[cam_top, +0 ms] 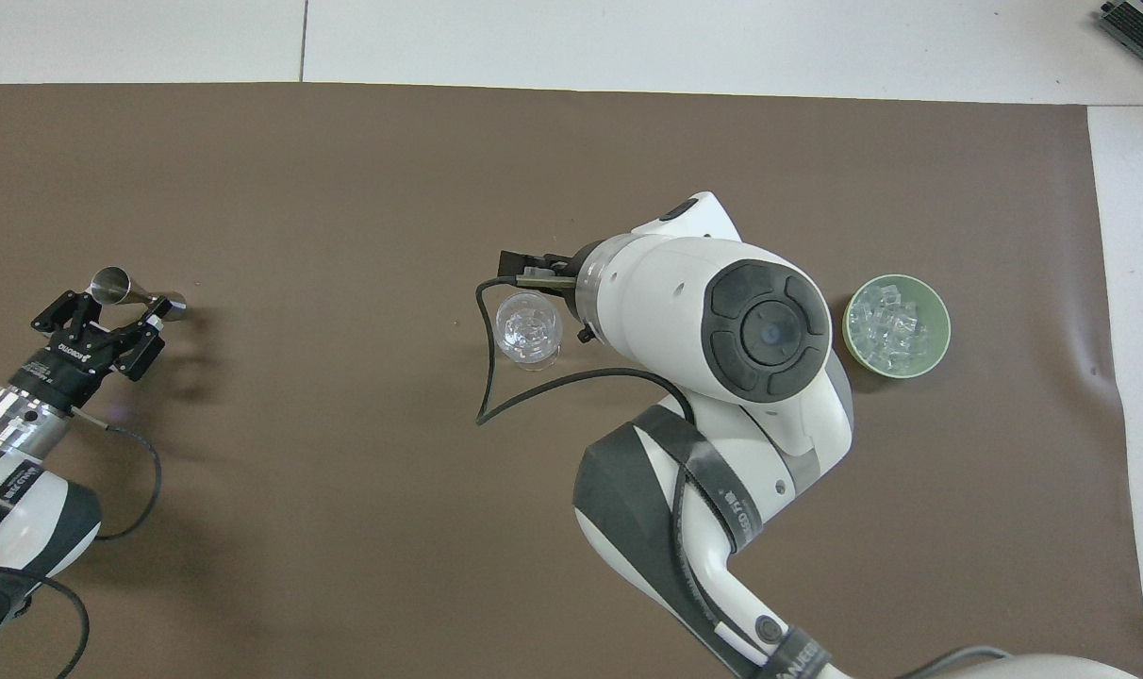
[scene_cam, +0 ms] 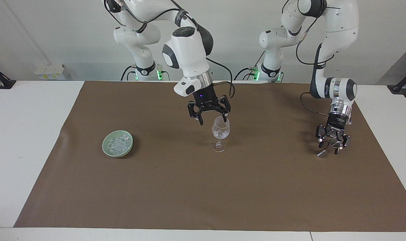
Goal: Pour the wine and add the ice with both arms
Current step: 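Carry the green cup back to its starting spot with the right gripper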
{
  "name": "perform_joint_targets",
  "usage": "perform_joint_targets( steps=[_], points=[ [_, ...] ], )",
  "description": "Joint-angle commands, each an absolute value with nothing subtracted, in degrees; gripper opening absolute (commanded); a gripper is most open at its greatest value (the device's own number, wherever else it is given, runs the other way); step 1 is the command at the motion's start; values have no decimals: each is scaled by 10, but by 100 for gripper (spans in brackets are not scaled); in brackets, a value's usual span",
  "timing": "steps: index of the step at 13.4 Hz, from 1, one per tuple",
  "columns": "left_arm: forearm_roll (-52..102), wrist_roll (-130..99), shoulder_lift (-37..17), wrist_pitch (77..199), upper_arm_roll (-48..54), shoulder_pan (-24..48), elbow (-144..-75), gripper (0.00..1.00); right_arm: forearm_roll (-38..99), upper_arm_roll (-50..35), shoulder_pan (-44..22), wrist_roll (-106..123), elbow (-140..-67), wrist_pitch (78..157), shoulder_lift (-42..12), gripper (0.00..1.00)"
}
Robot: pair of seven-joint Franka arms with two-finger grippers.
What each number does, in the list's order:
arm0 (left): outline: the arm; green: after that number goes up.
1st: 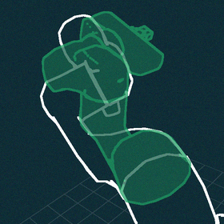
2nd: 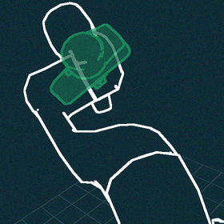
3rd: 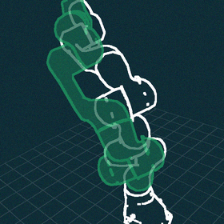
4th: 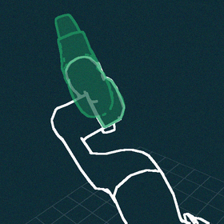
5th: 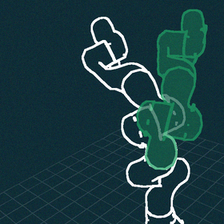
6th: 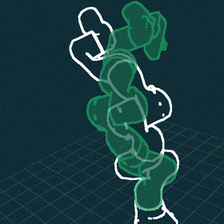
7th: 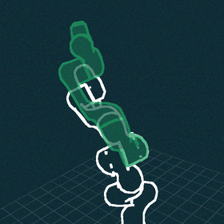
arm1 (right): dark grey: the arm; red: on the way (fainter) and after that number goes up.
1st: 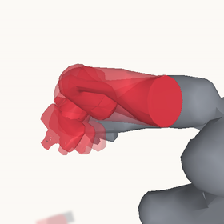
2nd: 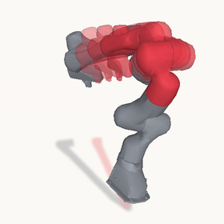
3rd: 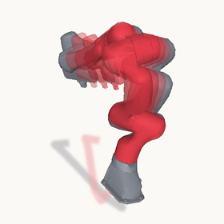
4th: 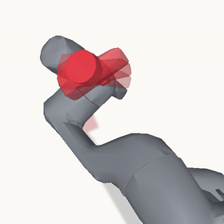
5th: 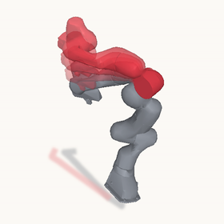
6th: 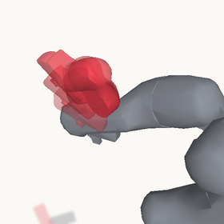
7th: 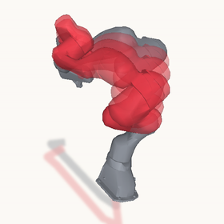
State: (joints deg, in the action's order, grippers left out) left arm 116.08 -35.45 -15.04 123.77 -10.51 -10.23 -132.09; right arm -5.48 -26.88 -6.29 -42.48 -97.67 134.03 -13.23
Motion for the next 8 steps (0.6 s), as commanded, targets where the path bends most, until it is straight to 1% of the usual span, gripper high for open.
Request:
perform_joint_targets(
  steps=[1,5,8],
  points=[
    [1164,-333,-153,1223,-104,-111,-1317,100,-96,-251,-57,-439,-979,1288,-96,100],
    [1163,-323,-149,1216,-104,-111,-1321,100,-98,-201,-57,-414,-979,1200,-50,100],
    [1163,-318,-130,1228,-104,-110,-1324,100,-93,-151,-57,-360,-979,1150,-18,100]
  ],
)
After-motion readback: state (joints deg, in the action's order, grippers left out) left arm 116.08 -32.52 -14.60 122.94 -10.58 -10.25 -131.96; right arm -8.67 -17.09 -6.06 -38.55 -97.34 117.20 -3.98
